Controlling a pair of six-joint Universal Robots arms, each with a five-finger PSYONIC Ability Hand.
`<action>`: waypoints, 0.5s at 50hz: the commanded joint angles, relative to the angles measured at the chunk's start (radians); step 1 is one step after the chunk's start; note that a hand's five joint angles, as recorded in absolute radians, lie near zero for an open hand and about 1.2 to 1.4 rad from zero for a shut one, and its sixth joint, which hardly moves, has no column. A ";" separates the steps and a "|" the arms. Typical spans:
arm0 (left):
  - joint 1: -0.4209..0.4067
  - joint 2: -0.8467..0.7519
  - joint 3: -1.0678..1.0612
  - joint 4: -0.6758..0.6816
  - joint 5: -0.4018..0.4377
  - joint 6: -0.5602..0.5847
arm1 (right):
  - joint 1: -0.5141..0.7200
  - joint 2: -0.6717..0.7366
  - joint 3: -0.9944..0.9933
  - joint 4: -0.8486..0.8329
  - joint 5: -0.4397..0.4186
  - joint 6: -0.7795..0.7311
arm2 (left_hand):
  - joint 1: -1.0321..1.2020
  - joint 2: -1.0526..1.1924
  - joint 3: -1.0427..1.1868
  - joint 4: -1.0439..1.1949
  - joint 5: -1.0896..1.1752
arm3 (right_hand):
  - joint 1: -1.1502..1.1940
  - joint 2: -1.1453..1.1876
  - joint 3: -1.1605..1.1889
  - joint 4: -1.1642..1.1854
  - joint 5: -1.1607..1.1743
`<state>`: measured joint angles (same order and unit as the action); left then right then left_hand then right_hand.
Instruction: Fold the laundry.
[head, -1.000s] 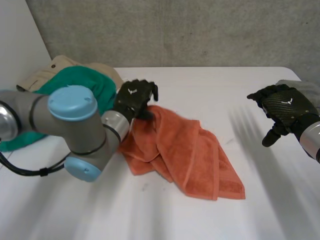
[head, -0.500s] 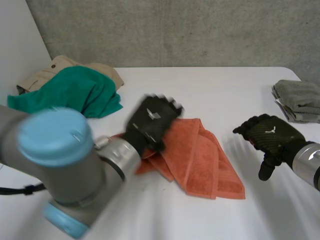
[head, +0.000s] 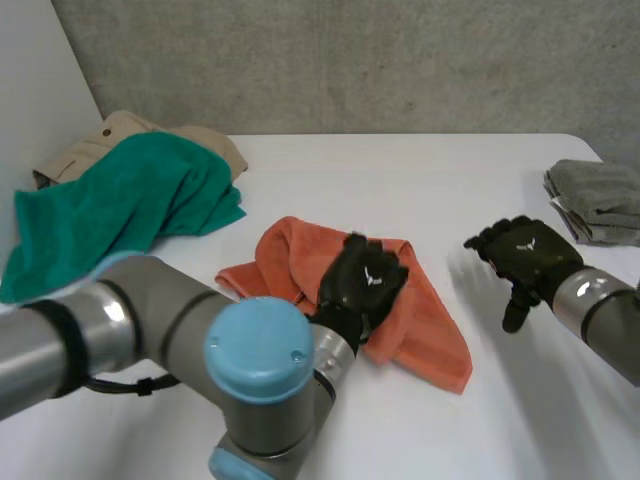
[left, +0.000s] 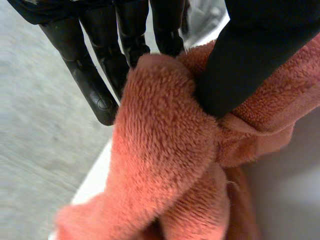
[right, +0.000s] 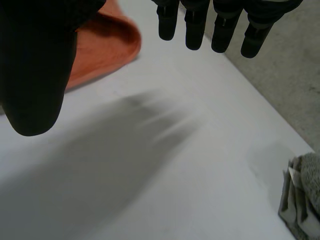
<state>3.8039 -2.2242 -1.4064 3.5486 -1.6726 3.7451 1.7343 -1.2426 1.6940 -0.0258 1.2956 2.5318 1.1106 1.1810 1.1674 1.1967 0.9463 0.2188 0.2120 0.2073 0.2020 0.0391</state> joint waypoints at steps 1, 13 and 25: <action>-0.003 0.245 -0.121 0.013 0.002 0.001 | 0.068 0.146 -0.243 0.124 -0.009 0.211 | 0.286 0.215 0.229 0.200 0.275 | -0.044 -0.038 -0.033 -0.027 -0.039; 0.082 0.446 -0.289 -0.033 0.016 0.162 | 0.237 0.468 -0.598 0.280 -0.035 0.617 | 0.286 0.215 0.229 0.200 0.275 | -0.044 -0.038 -0.033 -0.027 -0.039; 0.126 0.445 -0.332 -0.028 0.014 0.162 | 0.266 0.424 -0.582 0.305 -0.168 0.670 | 0.286 0.215 0.229 0.200 0.275 | 1.178 1.184 1.189 1.194 1.183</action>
<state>3.8970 -1.7791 -1.7283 3.5179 -1.6563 3.9143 2.0023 -0.7515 1.0782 0.2660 1.1530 3.2402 1.1107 1.1890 1.1835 1.1976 0.9591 1.1048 1.1124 1.0994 1.1003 0.9338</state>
